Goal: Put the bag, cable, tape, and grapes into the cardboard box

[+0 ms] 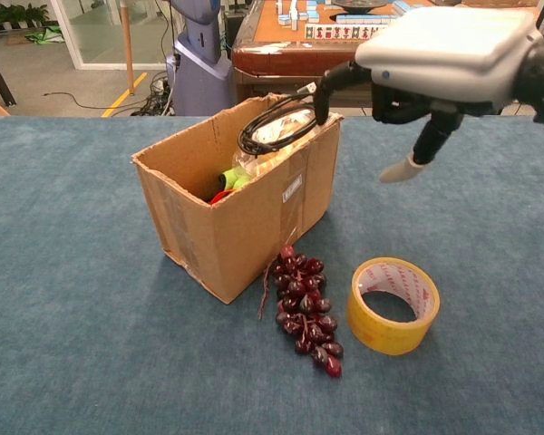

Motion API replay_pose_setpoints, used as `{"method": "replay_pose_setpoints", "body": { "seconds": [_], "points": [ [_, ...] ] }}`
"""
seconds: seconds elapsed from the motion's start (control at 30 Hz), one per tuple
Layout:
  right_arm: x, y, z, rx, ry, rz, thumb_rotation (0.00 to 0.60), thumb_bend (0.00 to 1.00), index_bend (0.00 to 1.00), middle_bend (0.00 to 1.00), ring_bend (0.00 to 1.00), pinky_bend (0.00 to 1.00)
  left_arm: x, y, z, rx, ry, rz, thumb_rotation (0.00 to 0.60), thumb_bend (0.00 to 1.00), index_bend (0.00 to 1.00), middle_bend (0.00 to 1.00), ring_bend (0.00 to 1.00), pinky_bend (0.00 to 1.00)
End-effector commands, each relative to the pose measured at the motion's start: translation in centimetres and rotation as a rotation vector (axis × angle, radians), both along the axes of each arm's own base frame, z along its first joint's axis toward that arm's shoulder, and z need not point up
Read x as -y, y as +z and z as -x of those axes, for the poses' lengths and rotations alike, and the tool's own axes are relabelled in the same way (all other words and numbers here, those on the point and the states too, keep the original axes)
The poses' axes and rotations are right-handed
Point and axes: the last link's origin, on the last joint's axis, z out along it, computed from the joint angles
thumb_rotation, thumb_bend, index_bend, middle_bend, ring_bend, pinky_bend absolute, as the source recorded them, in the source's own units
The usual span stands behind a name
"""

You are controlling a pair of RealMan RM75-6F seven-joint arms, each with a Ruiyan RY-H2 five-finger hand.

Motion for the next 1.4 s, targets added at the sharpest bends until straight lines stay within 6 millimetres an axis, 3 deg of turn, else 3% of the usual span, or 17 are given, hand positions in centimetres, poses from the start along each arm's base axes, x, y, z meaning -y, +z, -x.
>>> {"method": "replay_pose_setpoints", "body": {
  "seconds": [0.03, 0.33, 0.9, 1.4],
  "points": [
    [-0.5, -0.4, 1.3, -0.030, -0.016, -0.020, 0.600, 0.13, 0.35, 1.00, 1.00, 1.00, 0.0, 0.0, 0.0, 0.000, 0.000, 0.000, 0.600, 0.10, 0.30, 0.25, 0.16, 0.40],
    [-1.2, -2.2, 3.9, -0.099, -0.055, -0.090, 0.600, 0.19, 0.39, 1.00, 1.00, 1.00, 0.0, 0.0, 0.1, -0.002, 0.002, -0.001, 0.600, 0.10, 0.30, 0.25, 0.16, 0.40],
    [-4.4, -2.7, 7.7, -0.148, -0.117, -0.174, 0.600, 0.20, 0.41, 1.00, 1.00, 1.00, 0.0, -0.2, 0.1, -0.012, 0.004, 0.006, 0.600, 0.10, 0.32, 0.29, 0.16, 0.40],
    [-4.4, -4.9, 9.7, -0.205, -0.154, -0.221, 0.600, 0.22, 0.42, 1.00, 1.00, 1.00, 0.0, -0.3, 0.2, -0.014, 0.008, 0.008, 0.600, 0.10, 0.32, 0.29, 0.16, 0.40]
  ]
}}
